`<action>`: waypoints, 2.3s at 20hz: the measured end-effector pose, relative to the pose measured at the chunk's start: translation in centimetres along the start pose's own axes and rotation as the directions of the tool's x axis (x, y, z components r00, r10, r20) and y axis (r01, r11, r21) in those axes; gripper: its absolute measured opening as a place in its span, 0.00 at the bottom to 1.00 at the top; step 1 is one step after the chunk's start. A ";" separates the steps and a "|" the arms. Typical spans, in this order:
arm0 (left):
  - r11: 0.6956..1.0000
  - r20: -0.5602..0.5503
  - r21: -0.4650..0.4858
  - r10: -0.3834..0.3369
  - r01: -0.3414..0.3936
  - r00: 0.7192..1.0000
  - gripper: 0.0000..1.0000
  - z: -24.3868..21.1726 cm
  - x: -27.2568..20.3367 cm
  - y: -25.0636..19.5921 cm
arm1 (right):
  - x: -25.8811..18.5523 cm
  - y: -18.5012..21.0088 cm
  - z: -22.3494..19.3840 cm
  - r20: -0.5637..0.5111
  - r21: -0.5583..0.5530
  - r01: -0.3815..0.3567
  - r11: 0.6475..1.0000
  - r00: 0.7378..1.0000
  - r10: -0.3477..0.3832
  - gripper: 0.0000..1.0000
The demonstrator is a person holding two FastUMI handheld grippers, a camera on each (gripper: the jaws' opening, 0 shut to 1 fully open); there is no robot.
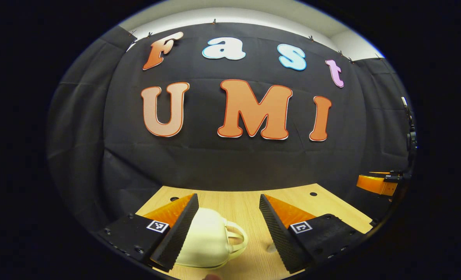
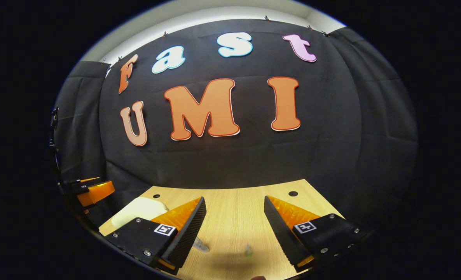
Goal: First open the suitcase, pack the skin care products into it, and then close the suitcase.
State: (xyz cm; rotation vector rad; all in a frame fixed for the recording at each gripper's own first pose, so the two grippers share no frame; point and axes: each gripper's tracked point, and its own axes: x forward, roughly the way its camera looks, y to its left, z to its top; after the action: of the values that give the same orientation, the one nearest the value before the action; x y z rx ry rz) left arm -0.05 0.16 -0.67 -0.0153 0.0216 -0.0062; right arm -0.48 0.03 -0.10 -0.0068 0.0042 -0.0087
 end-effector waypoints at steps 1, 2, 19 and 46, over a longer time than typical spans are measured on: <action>1.000 -0.006 -0.001 0.001 -0.001 1.000 0.98 -0.1 0.0 0.1 | 0.0 -0.1 -0.1 -0.004 -0.002 0.002 1.000 1.000 -0.002 0.95; 1.000 -0.009 -0.003 0.000 0.000 1.000 0.98 -0.3 0.0 0.0 | -0.1 -0.2 -0.1 -0.005 -0.004 0.006 1.000 1.000 -0.006 0.95; 0.951 -0.056 0.306 -0.018 0.035 0.998 0.98 -3.0 1.2 -1.1 | -1.9 -1.6 -0.7 -0.023 0.016 0.028 0.999 0.999 -0.027 0.95; 0.223 -0.419 0.902 0.239 0.370 0.876 1.00 -26.2 11.2 -3.7 | -0.6 -15.0 -6.8 -0.246 0.079 0.190 0.979 0.955 -0.165 0.95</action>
State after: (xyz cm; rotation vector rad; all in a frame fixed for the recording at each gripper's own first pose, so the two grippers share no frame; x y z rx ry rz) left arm 10.58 -4.05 -27.03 1.3496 0.5491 -0.1204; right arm -1.27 -15.02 -6.78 0.0967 0.2438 -0.1904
